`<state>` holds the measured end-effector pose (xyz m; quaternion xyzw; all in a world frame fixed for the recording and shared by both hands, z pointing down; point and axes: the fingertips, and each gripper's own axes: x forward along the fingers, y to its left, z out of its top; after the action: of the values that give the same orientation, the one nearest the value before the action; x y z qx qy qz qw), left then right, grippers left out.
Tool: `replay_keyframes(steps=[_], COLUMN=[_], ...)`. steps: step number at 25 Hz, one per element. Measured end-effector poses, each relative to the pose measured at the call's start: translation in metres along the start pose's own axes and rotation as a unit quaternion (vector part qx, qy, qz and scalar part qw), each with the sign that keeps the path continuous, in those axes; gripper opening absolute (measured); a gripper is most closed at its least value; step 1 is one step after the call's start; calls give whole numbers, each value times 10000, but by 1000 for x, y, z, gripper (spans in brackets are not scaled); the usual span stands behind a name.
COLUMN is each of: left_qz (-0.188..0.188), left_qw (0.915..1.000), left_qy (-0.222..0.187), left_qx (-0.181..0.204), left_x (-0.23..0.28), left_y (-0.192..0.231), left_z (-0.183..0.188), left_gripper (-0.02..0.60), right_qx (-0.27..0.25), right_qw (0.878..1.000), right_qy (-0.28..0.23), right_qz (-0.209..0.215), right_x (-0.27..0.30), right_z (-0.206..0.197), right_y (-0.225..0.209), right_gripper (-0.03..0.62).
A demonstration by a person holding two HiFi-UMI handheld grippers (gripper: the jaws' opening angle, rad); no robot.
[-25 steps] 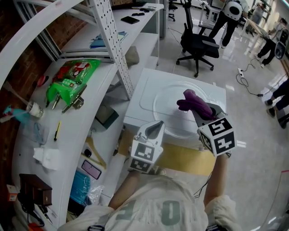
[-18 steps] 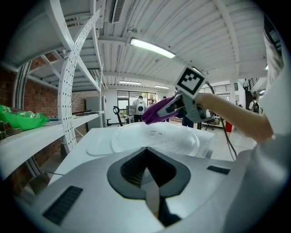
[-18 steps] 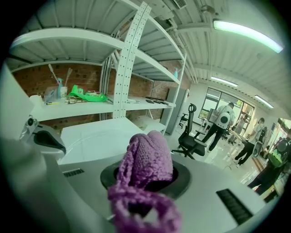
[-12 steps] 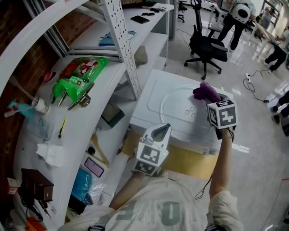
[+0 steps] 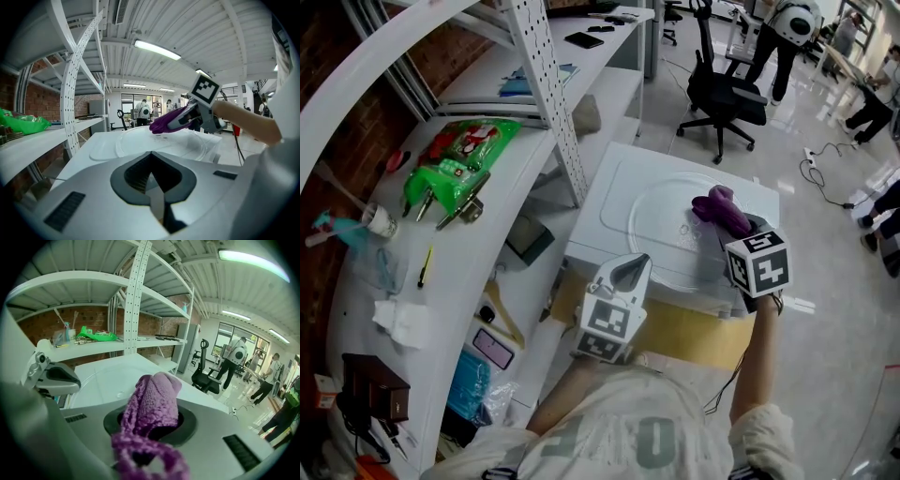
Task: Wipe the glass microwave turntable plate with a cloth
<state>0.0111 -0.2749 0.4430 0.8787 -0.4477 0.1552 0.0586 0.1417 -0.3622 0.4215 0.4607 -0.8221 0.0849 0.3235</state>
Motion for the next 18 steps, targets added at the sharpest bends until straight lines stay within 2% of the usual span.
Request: replay_keyframes(steps=[11,18], left_qz=[13,65], left_qw=[10000,10000], left_qy=[-5,-52], left_qx=[3,-31], left_x=[1,0], left_y=[2,3], left_z=[1,2], left_gripper=[3,3], right_qx=[-313,-422], right_qw=[9945,9919], right_qy=[71,101], right_qz=[1000,1192], right_x=[-55,-76], right_z=[-34,-46], right_y=[97,119], right_gripper=[55,55])
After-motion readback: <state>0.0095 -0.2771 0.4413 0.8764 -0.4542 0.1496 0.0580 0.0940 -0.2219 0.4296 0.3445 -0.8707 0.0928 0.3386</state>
